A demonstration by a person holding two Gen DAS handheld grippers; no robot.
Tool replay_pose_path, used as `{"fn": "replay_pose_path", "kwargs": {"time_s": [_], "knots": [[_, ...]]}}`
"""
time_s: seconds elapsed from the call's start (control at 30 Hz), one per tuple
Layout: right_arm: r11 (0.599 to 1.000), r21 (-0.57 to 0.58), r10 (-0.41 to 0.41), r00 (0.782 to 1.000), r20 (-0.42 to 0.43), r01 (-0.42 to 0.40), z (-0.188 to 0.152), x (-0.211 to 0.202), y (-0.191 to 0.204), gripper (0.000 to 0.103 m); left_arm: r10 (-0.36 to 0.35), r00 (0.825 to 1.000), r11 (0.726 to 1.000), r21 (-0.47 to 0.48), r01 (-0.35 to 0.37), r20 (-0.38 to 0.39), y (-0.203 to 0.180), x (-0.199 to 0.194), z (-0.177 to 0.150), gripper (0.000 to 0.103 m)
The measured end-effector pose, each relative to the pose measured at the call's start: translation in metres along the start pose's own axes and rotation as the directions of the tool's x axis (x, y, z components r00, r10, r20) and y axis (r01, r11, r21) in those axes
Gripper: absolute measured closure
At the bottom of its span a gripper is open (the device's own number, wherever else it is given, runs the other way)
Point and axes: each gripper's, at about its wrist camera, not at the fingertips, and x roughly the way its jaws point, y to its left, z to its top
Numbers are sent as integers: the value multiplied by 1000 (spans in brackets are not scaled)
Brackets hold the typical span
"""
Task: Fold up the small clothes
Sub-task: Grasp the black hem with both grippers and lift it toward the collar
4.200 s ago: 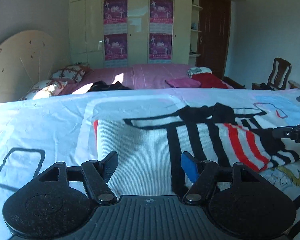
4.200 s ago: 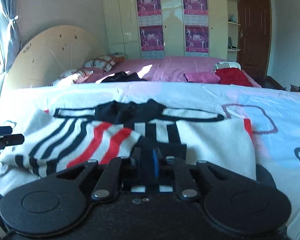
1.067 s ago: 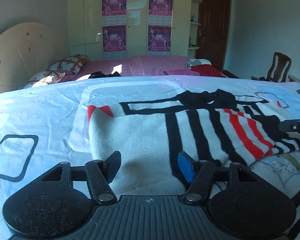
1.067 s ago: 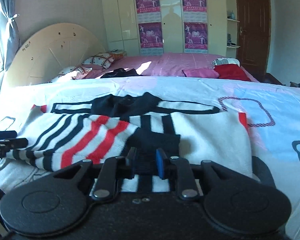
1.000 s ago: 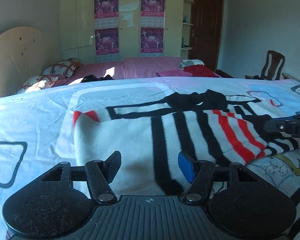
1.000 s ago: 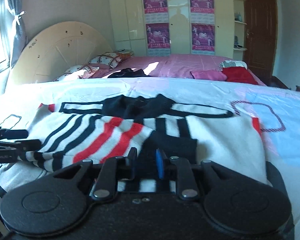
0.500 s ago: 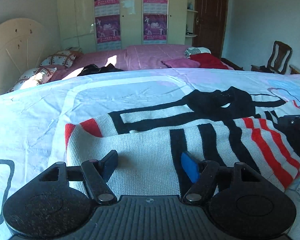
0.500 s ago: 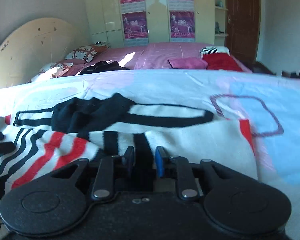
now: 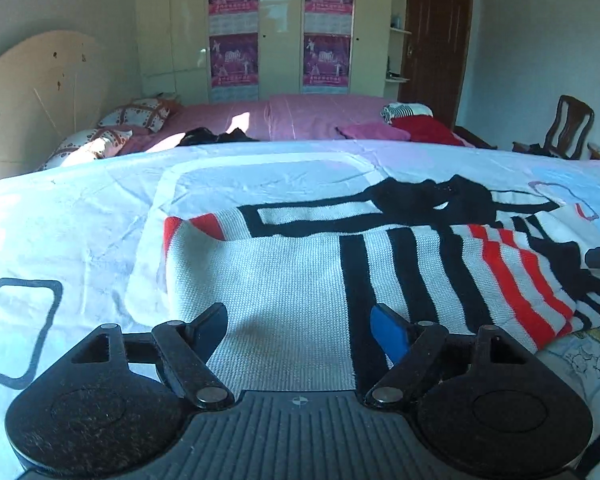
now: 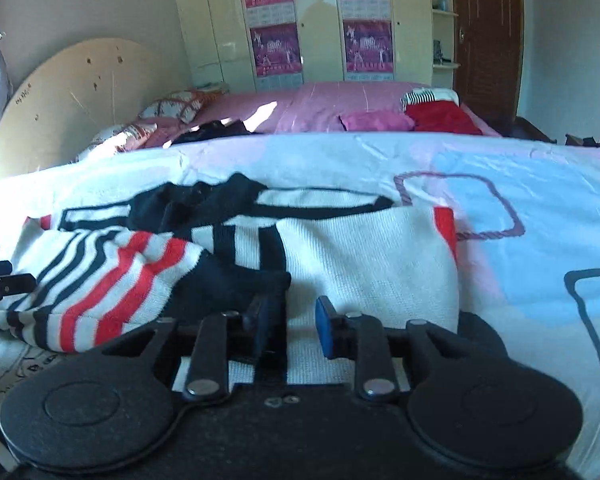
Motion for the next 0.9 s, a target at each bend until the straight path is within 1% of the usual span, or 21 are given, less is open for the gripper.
{"fn": "replay_pose_path", "kwargs": {"time_s": [0.07, 0.17, 0.2, 0.27, 0.33, 0.37, 0.4, 0.43, 0.5, 0.53, 0.57, 0.63, 0.67, 0.7, 0.73, 0.8, 0.83, 0.9], "knots": [[1000, 0, -3, 1000, 25, 3, -9, -25, -4, 67, 6, 1000, 1000, -24, -6, 4, 0, -28, -14, 24], [999, 29, 26, 1000, 4, -26, -36, -62, -20, 62, 32, 999, 999, -43, -33, -29, 0, -71, -50, 19], [999, 38, 37, 999, -15, -36, -48, -74, -25, 62, 43, 998, 998, -50, -45, -44, -2, -86, -63, 18], [998, 46, 36, 998, -51, -34, -73, -97, -34, 62, 36, 996, 997, -65, -42, -85, -2, -112, -89, 18], [994, 98, 54, 994, -92, -45, -94, -118, -45, 63, 31, 992, 995, -88, -42, -122, -3, -135, -111, 19], [988, 138, 77, 991, -106, -62, -104, -129, -51, 63, 10, 990, 993, -112, -26, -139, -2, -145, -121, 19], [983, 169, 90, 990, -112, -70, -111, -140, -54, 63, -13, 987, 991, -137, -9, -158, -1, -154, -130, 22], [978, 197, 97, 988, -117, -73, -120, -154, -58, 61, -36, 984, 987, -159, 8, -173, 0, -162, -139, 29], [964, 251, 117, 985, -124, -83, -134, -176, -63, 61, -89, 979, 981, -187, 55, -181, 1, -177, -150, 30], [957, 275, 129, 983, -128, -90, -142, -186, -65, 61, -131, 973, 974, -205, 92, -188, 4, -182, -155, 30], [952, 294, 135, 982, -131, -91, -149, -194, -66, 61, -169, 968, 966, -227, 125, -186, 6, -186, -159, 30], [932, 350, 154, 978, -143, -96, -169, -210, -67, 61, -266, 948, 931, -301, 206, -175, 15, -194, -169, 30], [919, 382, 166, 975, -150, -98, -178, -217, -67, 61, -298, 939, 919, -318, 234, -170, 18, -198, -174, 31], [908, 406, 176, 973, -148, -103, -187, -225, -65, 61, -328, 930, 907, -329, 261, -167, 19, -201, -177, 34], [900, 422, 189, 971, -144, -113, -193, -232, -62, 61, -349, 922, 898, -340, 279, -166, 21, -205, -182, 43], [893, 432, 207, 966, -153, -123, -201, -240, -54, 62, -393, 905, 872, -379, 311, -161, 22, -213, -195, 51], [888, 442, 213, 965, -153, -126, -204, -243, -50, 63, -408, 900, 859, -396, 323, -150, 23, -218, -202, 52], [859, 489, 247, 959, -140, -150, -213, -249, -45, 63, -445, 886, 827, -437, 353, -128, 26, -224, -212, 53]]}}
